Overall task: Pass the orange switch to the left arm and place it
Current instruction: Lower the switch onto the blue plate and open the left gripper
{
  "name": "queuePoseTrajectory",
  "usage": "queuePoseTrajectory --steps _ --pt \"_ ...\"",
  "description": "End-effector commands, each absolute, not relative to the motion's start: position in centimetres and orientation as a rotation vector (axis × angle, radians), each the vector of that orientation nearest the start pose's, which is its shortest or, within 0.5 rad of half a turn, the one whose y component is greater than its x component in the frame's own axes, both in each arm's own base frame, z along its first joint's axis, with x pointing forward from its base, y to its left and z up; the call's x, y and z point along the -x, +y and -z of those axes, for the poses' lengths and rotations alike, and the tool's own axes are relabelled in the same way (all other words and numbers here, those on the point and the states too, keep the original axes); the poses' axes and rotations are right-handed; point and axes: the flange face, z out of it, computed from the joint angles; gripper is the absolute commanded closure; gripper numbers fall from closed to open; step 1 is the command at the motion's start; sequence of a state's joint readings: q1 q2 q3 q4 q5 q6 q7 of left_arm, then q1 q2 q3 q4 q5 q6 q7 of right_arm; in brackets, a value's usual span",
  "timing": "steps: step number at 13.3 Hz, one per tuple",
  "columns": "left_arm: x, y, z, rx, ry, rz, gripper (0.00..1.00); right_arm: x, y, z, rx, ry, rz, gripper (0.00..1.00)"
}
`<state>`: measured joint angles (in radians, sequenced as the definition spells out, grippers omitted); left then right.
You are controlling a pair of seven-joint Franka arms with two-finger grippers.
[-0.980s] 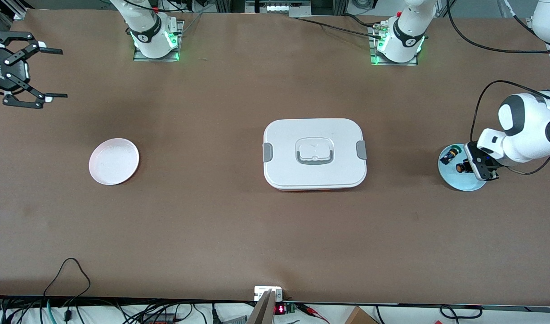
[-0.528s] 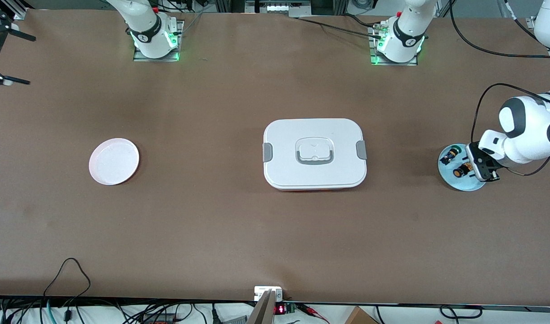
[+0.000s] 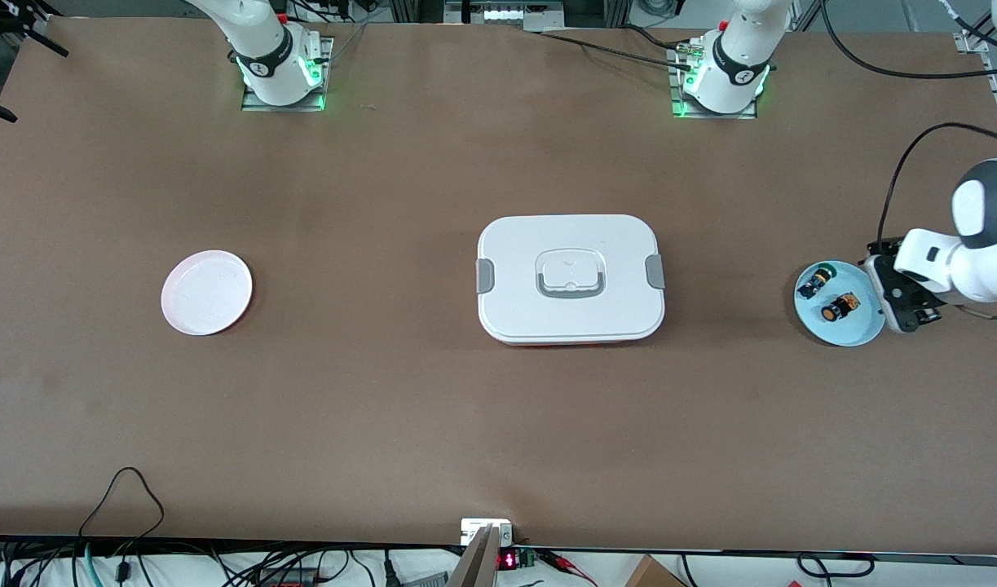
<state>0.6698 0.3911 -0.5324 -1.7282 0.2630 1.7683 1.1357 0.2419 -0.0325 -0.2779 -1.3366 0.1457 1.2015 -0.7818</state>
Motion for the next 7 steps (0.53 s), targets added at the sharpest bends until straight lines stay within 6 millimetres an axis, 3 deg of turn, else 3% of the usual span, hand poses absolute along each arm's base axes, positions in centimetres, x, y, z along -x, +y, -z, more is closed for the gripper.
queuePoseTrajectory --steps 1,5,7 --pt "-61.2 9.3 -42.7 2.931 1.336 -0.526 0.00 -50.7 -0.2 -69.8 2.898 -0.958 -0.091 0.00" --pt "-61.7 4.4 -48.7 3.053 0.829 -0.496 0.00 -52.7 -1.5 -64.6 3.022 -0.927 -0.081 0.00" --pt "-61.6 4.6 -50.8 3.080 0.638 -0.500 0.00 -53.9 -1.9 -62.2 3.053 -0.935 -0.013 0.00"
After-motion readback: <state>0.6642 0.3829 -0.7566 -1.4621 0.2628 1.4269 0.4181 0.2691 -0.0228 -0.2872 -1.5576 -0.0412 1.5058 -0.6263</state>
